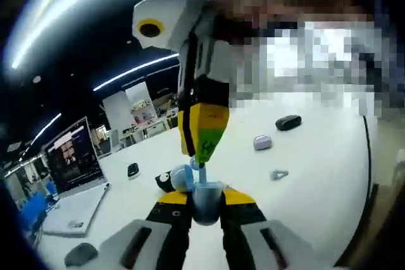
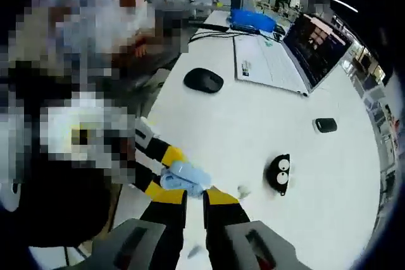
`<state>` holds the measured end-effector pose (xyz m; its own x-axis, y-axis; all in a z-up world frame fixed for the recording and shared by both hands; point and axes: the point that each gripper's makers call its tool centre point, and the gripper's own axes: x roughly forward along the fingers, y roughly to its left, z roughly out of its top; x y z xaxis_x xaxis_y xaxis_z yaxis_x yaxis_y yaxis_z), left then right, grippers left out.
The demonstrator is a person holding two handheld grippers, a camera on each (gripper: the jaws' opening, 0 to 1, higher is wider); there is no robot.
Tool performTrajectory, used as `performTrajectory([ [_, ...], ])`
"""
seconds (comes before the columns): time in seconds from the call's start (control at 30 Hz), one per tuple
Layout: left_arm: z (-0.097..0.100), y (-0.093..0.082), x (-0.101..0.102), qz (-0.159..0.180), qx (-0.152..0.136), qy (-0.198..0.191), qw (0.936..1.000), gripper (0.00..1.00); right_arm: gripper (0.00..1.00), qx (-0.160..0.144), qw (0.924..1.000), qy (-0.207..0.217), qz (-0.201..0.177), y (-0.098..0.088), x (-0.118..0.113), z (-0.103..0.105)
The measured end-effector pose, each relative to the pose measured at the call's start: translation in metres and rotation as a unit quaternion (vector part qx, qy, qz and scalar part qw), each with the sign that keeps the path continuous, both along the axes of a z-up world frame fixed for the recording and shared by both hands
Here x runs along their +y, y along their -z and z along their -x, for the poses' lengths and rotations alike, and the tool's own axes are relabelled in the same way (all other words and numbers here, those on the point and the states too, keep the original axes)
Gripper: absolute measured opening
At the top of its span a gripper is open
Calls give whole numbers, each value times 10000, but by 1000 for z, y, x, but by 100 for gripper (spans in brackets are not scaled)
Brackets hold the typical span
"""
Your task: Pick up the earbuds from the table and place the earbuds into the earbud case
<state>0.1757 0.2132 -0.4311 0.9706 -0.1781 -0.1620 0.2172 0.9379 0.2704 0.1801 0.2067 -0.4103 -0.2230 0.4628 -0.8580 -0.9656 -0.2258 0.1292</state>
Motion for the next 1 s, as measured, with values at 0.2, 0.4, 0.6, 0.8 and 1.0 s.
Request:
performTrajectory([
  [0.2,0,-7,8,360,-152,-79,9992,19,10,268,9995,132,-61,1,1,8],
  [0.4,-2,-11,1,679,-206,90,9974,19,10,575,9973,302,-350,-4,11,13],
  [0.6,-4,-15,0,1178,-241,159,9926,19,10,525,9973,271,-426,-8,10,14],
  [0.8,-5,-20,0,1731,-322,225,9841,19,10,552,9962,324,-582,-14,9,14],
  [1.0,-3,-32,2,1355,-633,53,9887,19,10,868,9886,648,-1050,-28,11,12],
])
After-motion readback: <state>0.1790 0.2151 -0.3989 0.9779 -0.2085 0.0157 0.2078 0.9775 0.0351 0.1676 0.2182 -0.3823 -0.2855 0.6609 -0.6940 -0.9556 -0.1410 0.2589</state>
